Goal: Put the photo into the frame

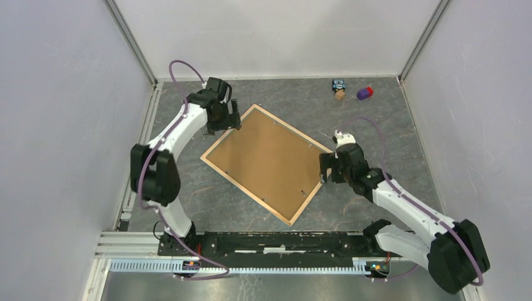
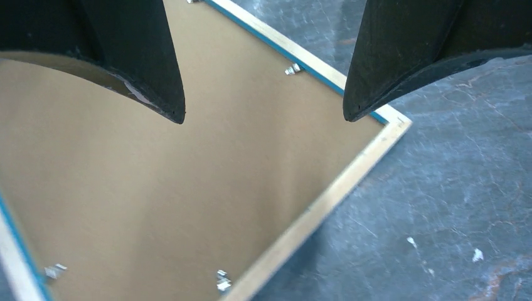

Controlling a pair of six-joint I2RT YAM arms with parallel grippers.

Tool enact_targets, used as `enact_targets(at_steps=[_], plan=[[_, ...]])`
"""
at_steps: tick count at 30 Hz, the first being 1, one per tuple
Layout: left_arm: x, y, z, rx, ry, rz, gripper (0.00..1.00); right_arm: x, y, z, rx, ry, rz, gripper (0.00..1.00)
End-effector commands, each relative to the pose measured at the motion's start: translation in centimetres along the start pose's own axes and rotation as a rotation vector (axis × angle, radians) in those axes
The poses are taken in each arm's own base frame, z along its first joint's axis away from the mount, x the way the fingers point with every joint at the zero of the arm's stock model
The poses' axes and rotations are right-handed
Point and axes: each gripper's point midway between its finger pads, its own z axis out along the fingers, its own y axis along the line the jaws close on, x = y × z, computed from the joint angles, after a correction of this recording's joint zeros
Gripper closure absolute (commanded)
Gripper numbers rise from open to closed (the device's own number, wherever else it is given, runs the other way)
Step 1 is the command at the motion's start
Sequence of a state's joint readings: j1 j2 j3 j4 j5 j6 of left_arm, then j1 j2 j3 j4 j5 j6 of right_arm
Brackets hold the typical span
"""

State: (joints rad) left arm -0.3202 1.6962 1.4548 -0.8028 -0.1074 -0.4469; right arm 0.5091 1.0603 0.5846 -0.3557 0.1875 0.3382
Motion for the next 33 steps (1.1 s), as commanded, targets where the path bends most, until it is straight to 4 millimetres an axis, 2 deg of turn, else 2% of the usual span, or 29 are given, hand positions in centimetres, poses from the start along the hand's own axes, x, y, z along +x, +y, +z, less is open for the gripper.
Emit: enact_targets(at_steps=[1, 6, 8, 11, 14, 17, 19, 21, 24, 27, 30, 33], plan=[[-0.9, 3.6, 2.9, -0.129, 0.107, 0.037, 0.00, 0.6, 1.4, 0.1, -0.086, -0.051, 0.131, 0.04], [-3.1, 5.8, 5.8, -0.173, 0.093, 0.031, 0.00, 1.9, 2.3, 0.8, -0.147, -0.026, 0.161, 0.05], [-2.4, 5.6, 7.6, -0.149, 0.132, 0.064, 0.00, 1.9, 2.4, 1.1, -0.151, -0.023, 0.170, 0.05], [0.2, 4.4, 10.3, -0.047, 0.231, 0.031, 0.01, 2.0, 2.3, 1.6, -0.151, -0.024, 0.187, 0.05], [2.3, 3.3, 11.2, 0.024, 0.316, 0.003, 0.05, 2.4, 2.5, 2.2, -0.161, 0.004, 0.200, 0.05], [5.3, 2.4, 10.6, 0.085, 0.427, -0.039, 0.14, 2.5, 2.5, 3.0, -0.164, 0.012, 0.210, 0.05], [7.5, 2.2, 9.5, 0.115, 0.486, -0.053, 0.25, 2.2, 2.7, 3.4, -0.178, 0.021, 0.203, 0.05], [8.7, 1.8, 7.9, 0.141, 0.498, -0.047, 0.34, 1.9, 3.0, 4.0, -0.189, 0.035, 0.170, 0.06], [10.7, 2.4, 5.8, 0.136, 0.502, -0.023, 0.45, 1.2, 3.1, 4.9, -0.184, 0.071, 0.092, 0.06], [12.9, 3.3, 4.4, 0.136, 0.512, 0.003, 0.51, 0.2, 2.9, 6.0, -0.158, 0.112, 0.012, 0.06], [14.1, 4.4, 3.8, 0.107, 0.510, 0.040, 0.56, -0.3, 2.8, 7.0, -0.139, 0.166, -0.047, 0.07], [14.2, 4.9, 3.5, 0.078, 0.482, 0.073, 0.61, -0.7, 1.7, 7.0, -0.082, 0.181, -0.081, 0.08]])
